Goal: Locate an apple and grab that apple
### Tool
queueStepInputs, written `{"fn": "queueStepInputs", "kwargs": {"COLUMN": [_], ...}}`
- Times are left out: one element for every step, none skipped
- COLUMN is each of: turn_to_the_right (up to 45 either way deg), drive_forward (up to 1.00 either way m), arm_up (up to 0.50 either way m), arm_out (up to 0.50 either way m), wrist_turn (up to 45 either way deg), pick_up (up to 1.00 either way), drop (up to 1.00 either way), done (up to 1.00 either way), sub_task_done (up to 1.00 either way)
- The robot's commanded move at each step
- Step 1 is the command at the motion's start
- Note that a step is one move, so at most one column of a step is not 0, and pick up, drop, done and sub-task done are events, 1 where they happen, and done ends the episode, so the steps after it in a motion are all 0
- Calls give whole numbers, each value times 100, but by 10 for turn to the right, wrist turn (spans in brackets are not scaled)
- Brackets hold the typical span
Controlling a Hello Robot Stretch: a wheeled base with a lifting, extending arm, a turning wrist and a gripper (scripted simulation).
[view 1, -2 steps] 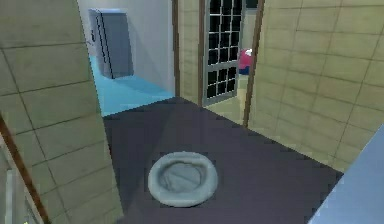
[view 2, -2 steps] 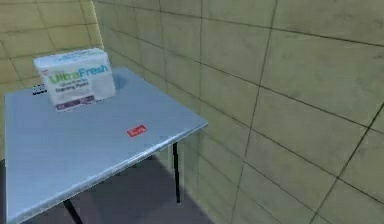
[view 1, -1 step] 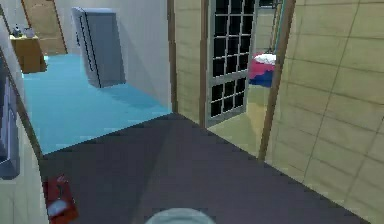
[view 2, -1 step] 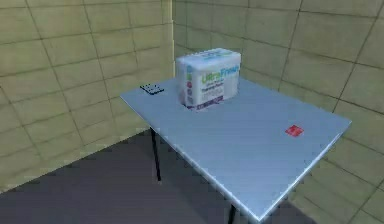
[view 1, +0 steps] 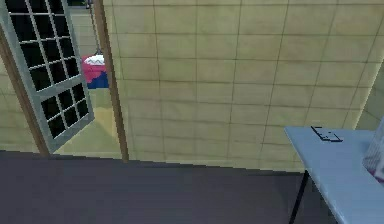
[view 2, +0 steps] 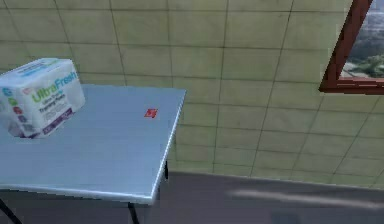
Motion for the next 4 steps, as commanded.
{"fn": "queueStepInputs", "kwargs": {"turn_to_the_right": [30, 0, -390, 0], "drive_forward": [0, 70, 0, 65], "arm_up": [0, 0, 0, 0], "arm_out": [0, 0, 0, 0], "wrist_turn": [0, 0, 0, 0], "pick_up": [0, 0, 0, 0], "drop": [0, 0, 0, 0], "done": [0, 0, 0, 0], "sub_task_done": [0, 0, 0, 0]}}
